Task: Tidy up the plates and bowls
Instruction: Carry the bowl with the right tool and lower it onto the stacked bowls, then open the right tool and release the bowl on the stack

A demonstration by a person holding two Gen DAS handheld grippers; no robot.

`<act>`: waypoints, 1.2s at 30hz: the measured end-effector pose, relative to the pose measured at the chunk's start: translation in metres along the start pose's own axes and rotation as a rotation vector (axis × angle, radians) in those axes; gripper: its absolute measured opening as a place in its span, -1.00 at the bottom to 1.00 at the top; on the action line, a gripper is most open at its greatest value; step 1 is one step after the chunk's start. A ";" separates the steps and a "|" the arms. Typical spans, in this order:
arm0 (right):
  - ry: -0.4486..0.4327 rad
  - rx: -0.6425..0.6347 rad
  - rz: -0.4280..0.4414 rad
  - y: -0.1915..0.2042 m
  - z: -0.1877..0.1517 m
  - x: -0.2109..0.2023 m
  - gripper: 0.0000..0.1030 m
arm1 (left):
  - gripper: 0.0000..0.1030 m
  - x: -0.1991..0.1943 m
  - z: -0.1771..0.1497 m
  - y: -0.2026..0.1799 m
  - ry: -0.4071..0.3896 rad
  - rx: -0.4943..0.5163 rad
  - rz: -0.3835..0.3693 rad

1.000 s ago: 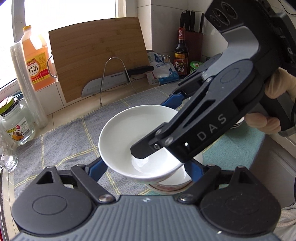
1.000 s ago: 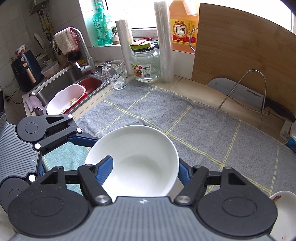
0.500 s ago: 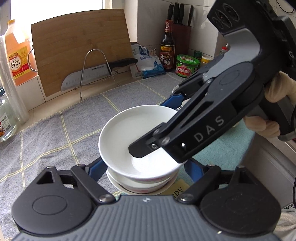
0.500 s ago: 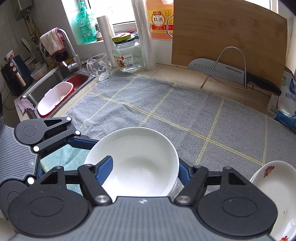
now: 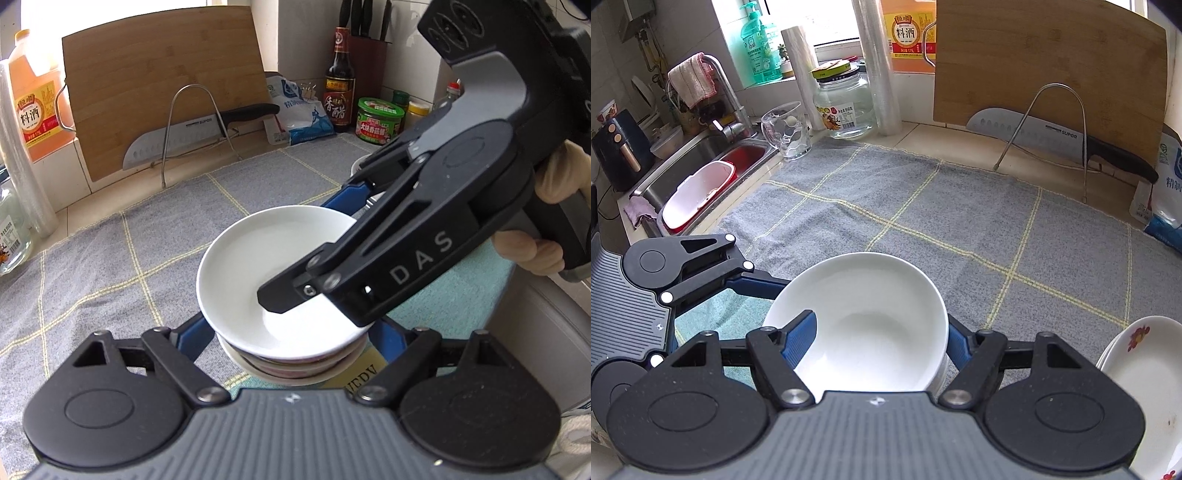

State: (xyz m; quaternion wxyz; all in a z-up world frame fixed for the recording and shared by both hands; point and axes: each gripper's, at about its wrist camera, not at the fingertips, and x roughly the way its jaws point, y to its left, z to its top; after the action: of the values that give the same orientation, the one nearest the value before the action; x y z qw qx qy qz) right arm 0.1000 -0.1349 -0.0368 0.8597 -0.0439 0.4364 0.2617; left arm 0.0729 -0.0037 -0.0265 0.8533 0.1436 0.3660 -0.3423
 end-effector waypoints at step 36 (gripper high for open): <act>-0.065 -0.189 -0.010 0.007 -0.037 -0.030 1.00 | 0.90 -0.011 -0.031 0.022 0.069 0.127 -0.044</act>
State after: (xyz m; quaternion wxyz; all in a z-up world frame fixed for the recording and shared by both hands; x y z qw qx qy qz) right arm 0.0552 -0.1525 -0.0358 0.8669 -0.1187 0.3811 0.2987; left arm 0.0663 0.0330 -0.0407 0.8216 0.2013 0.3759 -0.3784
